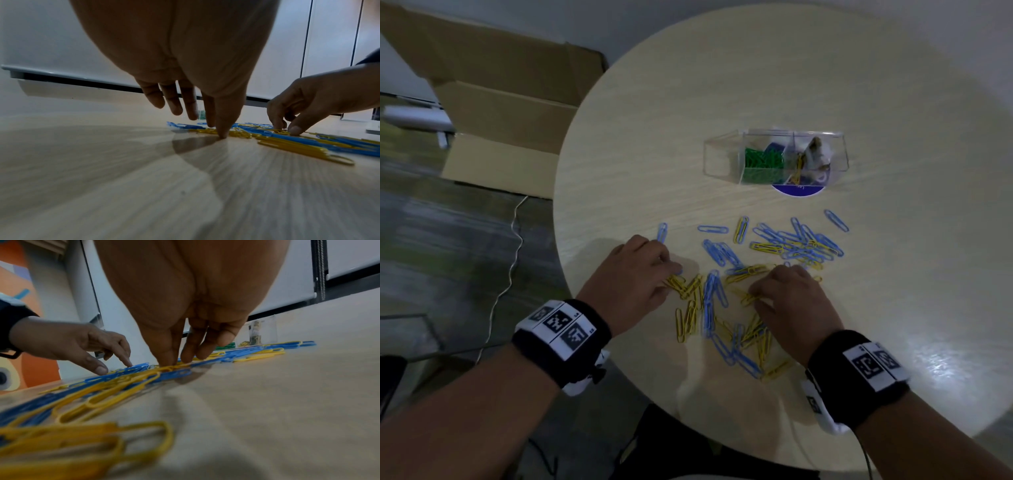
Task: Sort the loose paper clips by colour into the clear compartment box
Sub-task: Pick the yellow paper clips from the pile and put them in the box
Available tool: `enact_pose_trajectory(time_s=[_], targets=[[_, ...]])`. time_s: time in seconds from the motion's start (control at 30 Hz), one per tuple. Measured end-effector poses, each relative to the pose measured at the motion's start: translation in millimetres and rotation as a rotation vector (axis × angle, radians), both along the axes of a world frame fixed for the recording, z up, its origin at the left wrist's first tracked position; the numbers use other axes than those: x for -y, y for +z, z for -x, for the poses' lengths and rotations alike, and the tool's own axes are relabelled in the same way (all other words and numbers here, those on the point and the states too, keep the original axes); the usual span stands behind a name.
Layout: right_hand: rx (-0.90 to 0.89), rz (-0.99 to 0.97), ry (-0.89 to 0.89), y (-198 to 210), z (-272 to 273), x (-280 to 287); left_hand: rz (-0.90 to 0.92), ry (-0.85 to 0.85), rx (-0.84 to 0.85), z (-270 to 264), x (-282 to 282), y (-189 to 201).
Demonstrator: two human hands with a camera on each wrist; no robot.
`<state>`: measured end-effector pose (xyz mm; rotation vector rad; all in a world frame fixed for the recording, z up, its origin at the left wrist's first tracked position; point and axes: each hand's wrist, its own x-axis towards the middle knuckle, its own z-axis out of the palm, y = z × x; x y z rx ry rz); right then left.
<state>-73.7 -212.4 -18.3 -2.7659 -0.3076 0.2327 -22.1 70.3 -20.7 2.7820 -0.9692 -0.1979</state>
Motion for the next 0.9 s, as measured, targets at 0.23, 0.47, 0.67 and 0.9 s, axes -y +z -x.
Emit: enact_pose_trajectory(time_s=[0.23,0.47,0.67,0.9], targets=[[-0.145,0.110,0.087,3,-9,-11,-0.056,-0.106,0.099,3,1,0],[-0.199,-0.016,0.084,-1,-7,-11,-0.056,0.076,-0.036,4,-3,0],[-0.203,-0.075,0.020,3,-2,-11,-0.024,0.057,-0.030,-2,-3,3],[-0.174,-0.042,0.031,5,-1,-14,-0.108,-0.034,0.074,11,6,-1]])
